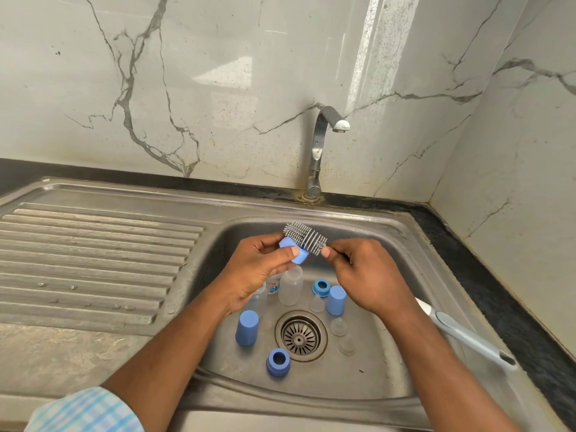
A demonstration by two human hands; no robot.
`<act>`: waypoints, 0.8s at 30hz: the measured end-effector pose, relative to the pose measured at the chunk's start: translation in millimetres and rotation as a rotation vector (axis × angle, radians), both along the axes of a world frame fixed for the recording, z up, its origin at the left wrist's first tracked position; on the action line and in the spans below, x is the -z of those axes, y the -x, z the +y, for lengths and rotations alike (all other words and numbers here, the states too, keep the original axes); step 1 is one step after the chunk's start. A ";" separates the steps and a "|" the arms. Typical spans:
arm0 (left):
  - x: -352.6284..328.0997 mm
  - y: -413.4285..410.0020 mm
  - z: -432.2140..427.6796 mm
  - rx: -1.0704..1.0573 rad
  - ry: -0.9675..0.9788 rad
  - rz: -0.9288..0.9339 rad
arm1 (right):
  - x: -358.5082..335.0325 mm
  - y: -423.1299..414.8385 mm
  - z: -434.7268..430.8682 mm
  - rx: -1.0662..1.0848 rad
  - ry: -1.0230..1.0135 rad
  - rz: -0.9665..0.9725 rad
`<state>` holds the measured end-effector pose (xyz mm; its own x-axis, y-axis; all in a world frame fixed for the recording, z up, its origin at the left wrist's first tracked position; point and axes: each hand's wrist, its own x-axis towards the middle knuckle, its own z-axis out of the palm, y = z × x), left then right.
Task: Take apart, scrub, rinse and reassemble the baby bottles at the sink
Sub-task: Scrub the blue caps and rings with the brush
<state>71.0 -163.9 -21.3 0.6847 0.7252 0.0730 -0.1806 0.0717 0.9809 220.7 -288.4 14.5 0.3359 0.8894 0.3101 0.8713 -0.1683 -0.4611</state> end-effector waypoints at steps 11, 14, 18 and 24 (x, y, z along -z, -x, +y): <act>-4.9 0.7 11.8 -0.169 0.211 -0.198 | 1.5 9.9 -1.6 -0.052 0.111 -0.046; -7.7 0.1 10.7 -0.176 0.262 -0.245 | 3.5 3.1 -0.5 -0.007 0.089 -0.026; -7.5 -0.8 11.6 -0.184 0.294 -0.262 | 2.0 -0.5 -1.6 0.017 0.002 -0.003; -4.4 -1.9 5.0 -0.041 0.322 -0.272 | 3.3 -1.2 5.3 0.102 -0.007 -0.062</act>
